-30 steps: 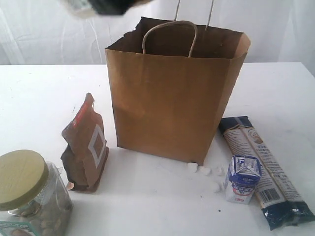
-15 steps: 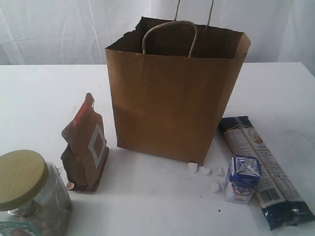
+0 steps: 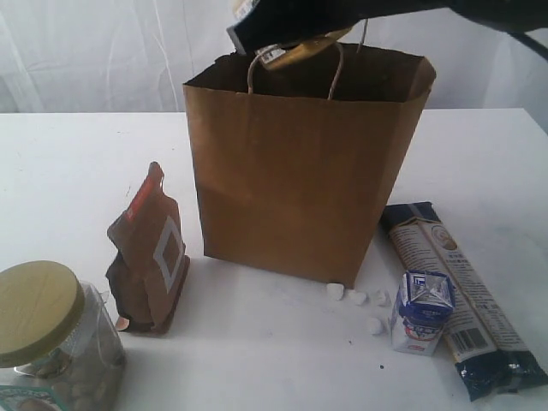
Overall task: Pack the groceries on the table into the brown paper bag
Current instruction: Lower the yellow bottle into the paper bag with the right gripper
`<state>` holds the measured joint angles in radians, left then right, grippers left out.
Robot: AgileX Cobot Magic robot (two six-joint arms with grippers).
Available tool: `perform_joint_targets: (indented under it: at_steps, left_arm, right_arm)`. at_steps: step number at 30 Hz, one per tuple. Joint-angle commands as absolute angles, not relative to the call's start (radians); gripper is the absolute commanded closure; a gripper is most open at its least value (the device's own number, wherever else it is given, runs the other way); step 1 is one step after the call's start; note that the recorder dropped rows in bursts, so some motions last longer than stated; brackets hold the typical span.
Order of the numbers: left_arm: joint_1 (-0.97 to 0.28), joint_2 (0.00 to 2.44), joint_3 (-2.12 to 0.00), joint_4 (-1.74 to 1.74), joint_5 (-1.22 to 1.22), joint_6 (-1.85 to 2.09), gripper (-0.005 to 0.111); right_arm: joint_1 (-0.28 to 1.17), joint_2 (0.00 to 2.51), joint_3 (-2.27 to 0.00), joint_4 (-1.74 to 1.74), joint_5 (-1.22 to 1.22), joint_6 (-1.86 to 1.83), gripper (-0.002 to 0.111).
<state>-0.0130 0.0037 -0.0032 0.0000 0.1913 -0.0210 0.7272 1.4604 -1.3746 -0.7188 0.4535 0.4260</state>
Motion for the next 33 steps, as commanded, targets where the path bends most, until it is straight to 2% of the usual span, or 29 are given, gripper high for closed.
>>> perform_joint_targets:
  at_steps: [1, 5, 11, 17, 19, 26, 33]
  left_arm:
    - [-0.012, 0.000, 0.000, 0.000, 0.188, -0.021, 0.107]
    - [-0.012, 0.000, 0.000, 0.000, 0.188, -0.021, 0.107]
    - [-0.012, 0.000, 0.000, 0.000, 0.188, -0.021, 0.107]
    - [-0.012, 0.000, 0.000, 0.000, 0.188, -0.021, 0.107]
    - [-0.012, 0.000, 0.000, 0.000, 0.188, -0.021, 0.107]
    - [-0.012, 0.000, 0.000, 0.000, 0.188, -0.021, 0.107]
    - [-0.012, 0.000, 0.000, 0.000, 0.188, -0.021, 0.107]
  right_arm:
    - [0.723, 1.458, -1.385, -0.755, 0.469, 0.431, 0.108]
    - [0.721, 1.489, -1.385, -0.755, 0.469, 0.431, 0.108]
    - [0.721, 1.540, -1.385, -0.757, 0.330, 0.431, 0.108]
    - [0.721, 1.580, -1.385, -0.757, 0.378, 0.431, 0.108]
    - [0.721, 1.583, -1.385, -0.757, 0.406, 0.431, 0.104]
    - [0.715, 1.583, -1.385, -0.760, 0.470, 0.431, 0.064]
    - [0.715, 1.583, -1.385, -0.760, 0.447, 0.431, 0.061]
